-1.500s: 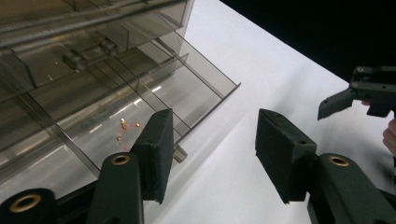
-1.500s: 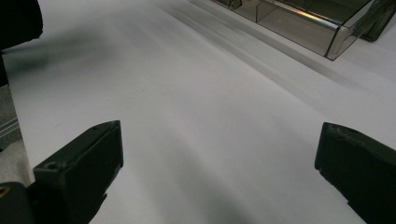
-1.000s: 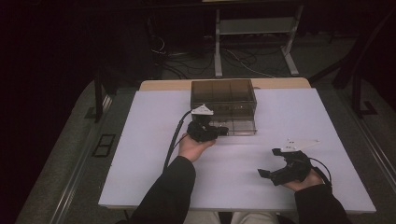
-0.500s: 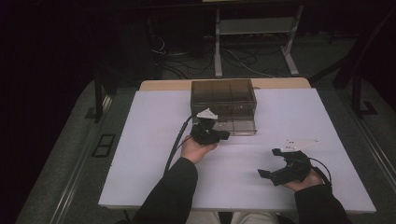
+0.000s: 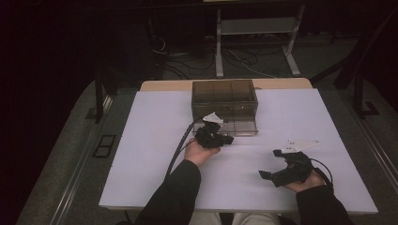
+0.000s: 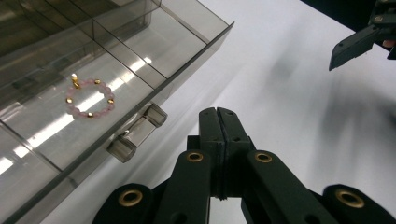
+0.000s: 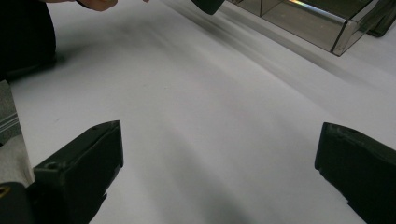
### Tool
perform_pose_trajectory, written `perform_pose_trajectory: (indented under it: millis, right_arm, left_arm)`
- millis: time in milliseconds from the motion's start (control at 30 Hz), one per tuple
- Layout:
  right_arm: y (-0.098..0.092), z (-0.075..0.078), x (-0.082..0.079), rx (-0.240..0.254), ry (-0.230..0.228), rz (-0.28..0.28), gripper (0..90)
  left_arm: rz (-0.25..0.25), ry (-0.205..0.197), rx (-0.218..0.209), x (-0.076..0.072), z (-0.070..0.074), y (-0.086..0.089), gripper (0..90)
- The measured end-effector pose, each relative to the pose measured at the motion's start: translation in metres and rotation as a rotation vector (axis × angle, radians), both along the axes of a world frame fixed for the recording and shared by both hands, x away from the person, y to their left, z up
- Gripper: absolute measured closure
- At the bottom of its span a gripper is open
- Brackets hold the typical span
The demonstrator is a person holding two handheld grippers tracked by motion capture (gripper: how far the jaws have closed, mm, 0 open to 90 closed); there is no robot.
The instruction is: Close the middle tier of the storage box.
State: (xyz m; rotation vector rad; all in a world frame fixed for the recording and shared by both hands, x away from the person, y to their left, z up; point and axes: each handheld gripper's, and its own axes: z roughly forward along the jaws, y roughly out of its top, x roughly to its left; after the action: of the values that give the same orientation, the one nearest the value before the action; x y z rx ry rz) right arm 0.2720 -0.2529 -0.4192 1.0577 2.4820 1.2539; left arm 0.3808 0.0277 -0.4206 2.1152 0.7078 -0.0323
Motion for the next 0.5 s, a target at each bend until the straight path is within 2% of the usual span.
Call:
perform_pose_trajectory:
  millis: [500]
  right_arm:
    - [0.001, -0.001, 0.000, -0.007, 0.006, 0.007, 0.5]
  left_arm:
    - [0.003, 0.019, 0.041, 0.006, -0.011, -0.003, 89.2]
